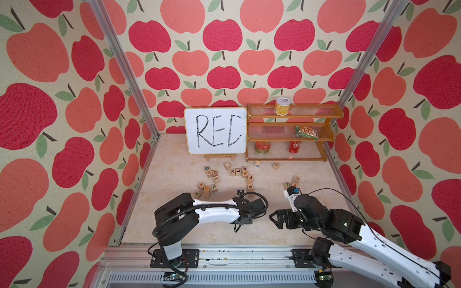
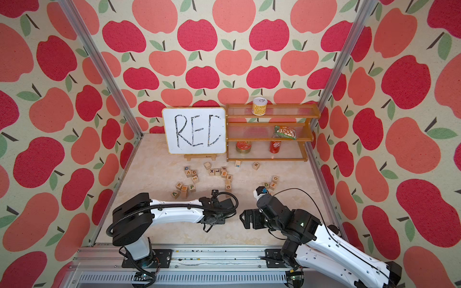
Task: Assemble the uppercase word "red" with letter blocks
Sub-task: Place the letter block at the center of the board, then pick up the letter block from the center of the board.
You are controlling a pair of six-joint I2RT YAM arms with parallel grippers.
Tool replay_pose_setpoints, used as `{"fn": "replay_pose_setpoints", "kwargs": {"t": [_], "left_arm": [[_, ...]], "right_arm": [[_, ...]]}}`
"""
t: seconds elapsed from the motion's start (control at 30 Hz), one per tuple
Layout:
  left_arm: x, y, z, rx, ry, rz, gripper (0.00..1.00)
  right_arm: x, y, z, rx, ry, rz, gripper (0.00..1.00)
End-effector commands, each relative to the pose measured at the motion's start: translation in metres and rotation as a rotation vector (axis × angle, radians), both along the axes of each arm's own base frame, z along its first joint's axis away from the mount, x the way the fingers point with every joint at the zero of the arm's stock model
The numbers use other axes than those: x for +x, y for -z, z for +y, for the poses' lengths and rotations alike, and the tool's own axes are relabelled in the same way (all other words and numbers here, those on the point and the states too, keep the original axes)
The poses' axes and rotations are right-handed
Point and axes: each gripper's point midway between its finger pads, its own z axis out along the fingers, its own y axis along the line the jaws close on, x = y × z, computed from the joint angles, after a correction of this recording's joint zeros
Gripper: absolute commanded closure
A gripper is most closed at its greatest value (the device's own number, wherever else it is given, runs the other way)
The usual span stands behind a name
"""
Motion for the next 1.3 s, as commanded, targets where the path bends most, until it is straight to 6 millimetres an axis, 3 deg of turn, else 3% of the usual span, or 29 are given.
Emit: {"fn": "replay_pose_setpoints", "kwargs": {"t": [0.0, 0.67, 0.97, 1.2, 1.27], "left_arm": [[0.002, -0.009, 0.004, 0.020, 0.016, -0.029, 0.55], [0.022, -0.057, 0.004, 0.011, 0.047, -0.115, 0.50], [0.042, -0.084, 0.015, -0.003, 0.052, -0.148, 0.28], [0.056, -0.105, 0.034, -0.026, 0.044, -0.175, 0.04], [0.059, -0.109, 0.040, -0.041, 0.043, -0.177, 0.02]], "right_arm": [[0.000, 0.005, -0.004, -0.017, 0.017, 0.005, 0.01], [0.006, -0.003, 0.004, -0.013, 0.023, -0.008, 0.01], [0.018, -0.009, 0.022, -0.064, -0.020, -0.020, 0.01], [0.038, -0.009, 0.033, -0.095, -0.011, -0.011, 0.01], [0.044, -0.009, 0.034, -0.090, -0.001, -0.001, 0.01]]}}
